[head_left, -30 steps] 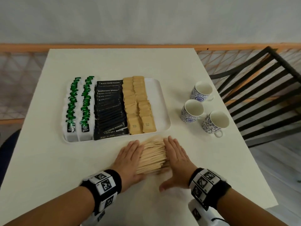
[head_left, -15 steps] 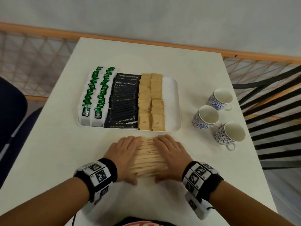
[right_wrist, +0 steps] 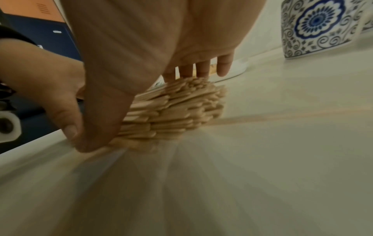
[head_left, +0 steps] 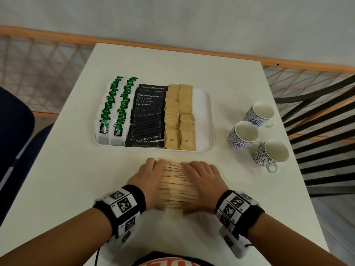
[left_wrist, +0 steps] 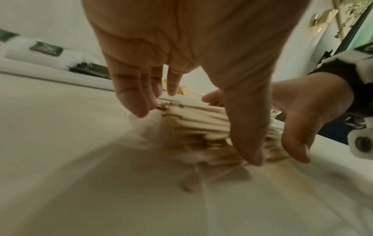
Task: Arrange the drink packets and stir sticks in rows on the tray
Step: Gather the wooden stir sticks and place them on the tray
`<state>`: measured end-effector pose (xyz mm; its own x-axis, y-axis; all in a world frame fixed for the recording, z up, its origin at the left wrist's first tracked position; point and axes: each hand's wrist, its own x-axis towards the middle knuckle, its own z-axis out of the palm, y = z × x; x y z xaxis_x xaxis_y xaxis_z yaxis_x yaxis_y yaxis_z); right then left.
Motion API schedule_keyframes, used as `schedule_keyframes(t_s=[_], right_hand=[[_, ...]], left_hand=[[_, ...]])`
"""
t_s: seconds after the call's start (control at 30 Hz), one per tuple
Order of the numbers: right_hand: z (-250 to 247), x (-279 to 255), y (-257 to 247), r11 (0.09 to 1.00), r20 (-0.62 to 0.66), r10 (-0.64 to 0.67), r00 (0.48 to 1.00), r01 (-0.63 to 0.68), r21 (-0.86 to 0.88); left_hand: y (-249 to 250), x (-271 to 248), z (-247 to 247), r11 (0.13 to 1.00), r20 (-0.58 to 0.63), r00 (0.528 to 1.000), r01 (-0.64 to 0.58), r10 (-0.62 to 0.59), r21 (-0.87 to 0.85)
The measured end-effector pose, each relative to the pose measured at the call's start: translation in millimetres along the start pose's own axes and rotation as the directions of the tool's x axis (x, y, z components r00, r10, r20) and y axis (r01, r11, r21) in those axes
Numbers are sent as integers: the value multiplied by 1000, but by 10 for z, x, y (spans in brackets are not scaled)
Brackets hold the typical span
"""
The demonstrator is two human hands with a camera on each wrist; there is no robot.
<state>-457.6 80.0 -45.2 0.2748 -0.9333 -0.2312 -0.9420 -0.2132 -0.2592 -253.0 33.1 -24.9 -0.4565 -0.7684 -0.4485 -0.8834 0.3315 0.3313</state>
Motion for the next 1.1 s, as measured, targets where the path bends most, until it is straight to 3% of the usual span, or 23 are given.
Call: schedule_keyframes(t_s=[0.07,0.3,0.73,1.1], right_hand=[[3,-4,23,1000,-13,18,1000,-18,25],[-109,27,-25,999,100,4,995,-9,53],[-226,112,-35,993,218,9,976,-35,113],[-235,181,-77,995,234,17,972,-39,92]], left_hand=[[-12,12,-47,996,-37,999,-30,33,78],[9,139,-60,967,34,982,-190,187,172],[37,130,-95,988,81,987,-143,138,50],[111,300,-140,977,160,978,-159,137,138]])
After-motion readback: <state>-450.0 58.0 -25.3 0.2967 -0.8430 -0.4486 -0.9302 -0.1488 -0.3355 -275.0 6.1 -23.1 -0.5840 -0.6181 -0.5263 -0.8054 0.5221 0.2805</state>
